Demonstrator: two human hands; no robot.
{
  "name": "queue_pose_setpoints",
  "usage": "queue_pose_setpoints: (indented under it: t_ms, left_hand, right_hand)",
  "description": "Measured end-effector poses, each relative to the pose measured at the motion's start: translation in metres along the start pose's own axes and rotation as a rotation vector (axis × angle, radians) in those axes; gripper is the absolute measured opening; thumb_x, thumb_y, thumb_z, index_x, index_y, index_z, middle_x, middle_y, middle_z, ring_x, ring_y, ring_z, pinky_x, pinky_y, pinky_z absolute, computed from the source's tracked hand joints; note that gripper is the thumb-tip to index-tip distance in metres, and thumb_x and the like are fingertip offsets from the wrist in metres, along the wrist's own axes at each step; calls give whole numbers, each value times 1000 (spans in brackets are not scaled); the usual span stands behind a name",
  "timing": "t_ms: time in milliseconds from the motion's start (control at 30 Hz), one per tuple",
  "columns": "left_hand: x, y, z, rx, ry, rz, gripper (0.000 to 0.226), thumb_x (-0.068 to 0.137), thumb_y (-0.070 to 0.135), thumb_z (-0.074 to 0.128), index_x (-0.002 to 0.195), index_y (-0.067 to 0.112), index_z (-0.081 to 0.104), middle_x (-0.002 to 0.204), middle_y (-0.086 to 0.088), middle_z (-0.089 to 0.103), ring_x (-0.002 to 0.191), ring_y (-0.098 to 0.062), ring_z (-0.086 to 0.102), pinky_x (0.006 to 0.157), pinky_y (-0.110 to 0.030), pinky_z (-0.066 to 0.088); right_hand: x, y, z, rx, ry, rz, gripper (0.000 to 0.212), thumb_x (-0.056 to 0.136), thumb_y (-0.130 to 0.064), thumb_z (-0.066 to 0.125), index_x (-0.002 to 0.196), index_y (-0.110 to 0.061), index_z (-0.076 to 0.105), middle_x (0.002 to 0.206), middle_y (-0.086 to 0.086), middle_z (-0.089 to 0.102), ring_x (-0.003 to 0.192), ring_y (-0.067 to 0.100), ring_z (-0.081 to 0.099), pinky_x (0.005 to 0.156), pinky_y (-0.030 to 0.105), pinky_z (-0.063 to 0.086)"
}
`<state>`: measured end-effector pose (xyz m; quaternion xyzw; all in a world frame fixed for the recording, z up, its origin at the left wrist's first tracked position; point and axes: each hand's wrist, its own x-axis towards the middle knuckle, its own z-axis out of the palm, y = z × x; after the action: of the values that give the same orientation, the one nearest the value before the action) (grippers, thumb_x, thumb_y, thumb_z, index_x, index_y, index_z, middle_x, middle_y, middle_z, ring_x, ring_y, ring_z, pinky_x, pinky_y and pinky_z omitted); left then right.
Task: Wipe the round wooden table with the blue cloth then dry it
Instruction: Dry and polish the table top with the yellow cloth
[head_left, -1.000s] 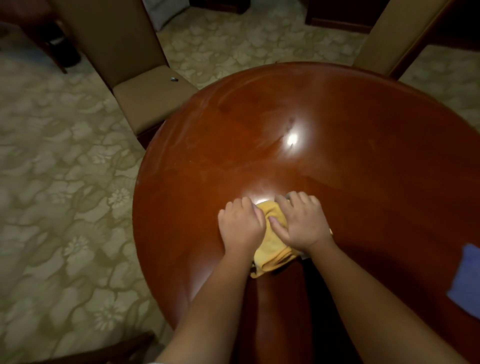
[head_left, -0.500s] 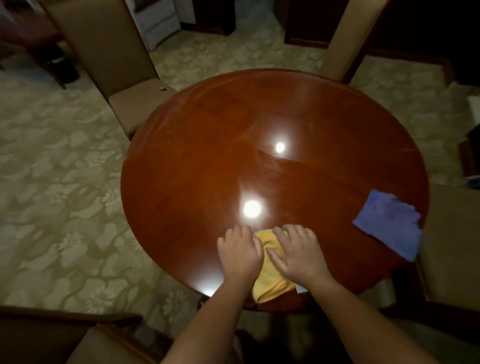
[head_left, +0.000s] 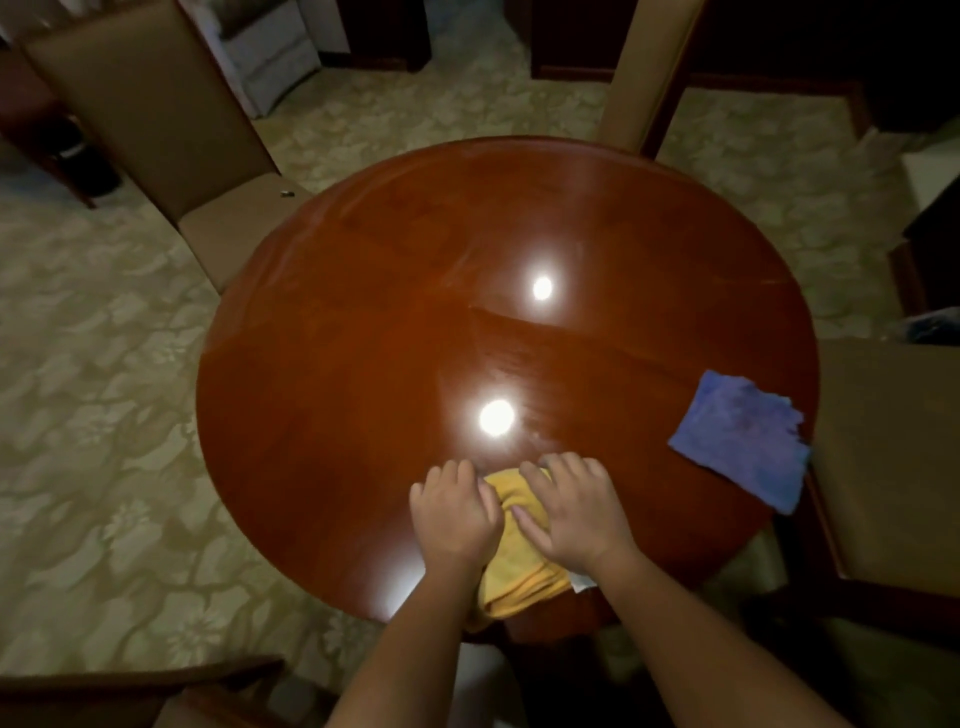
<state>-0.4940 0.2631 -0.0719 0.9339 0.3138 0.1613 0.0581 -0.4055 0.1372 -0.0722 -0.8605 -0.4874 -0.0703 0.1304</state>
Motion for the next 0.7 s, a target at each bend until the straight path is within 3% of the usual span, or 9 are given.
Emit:
queue_pose_setpoints:
  t_ms: [267,700]
  left_hand:
    - [75,-4,23,-31,22,-20,22,76,25,38,60,14,48,56,-4,49,52,-26,48,49,-33,34]
    - [233,1,73,-85,12,74,28,77,29,35,64,14,54,63,-3,56,58,-26,52,56,-30,31]
  right_hand:
    - [74,29,14,-20,21,-11,47,85,-50,45,106,-14,66,91,5,61,79,25,57,68,36,42]
    - [204,88,37,-67,19,149,49,82,-48,46,105,-10,66,91,11,61,78,32,56,65,38,41]
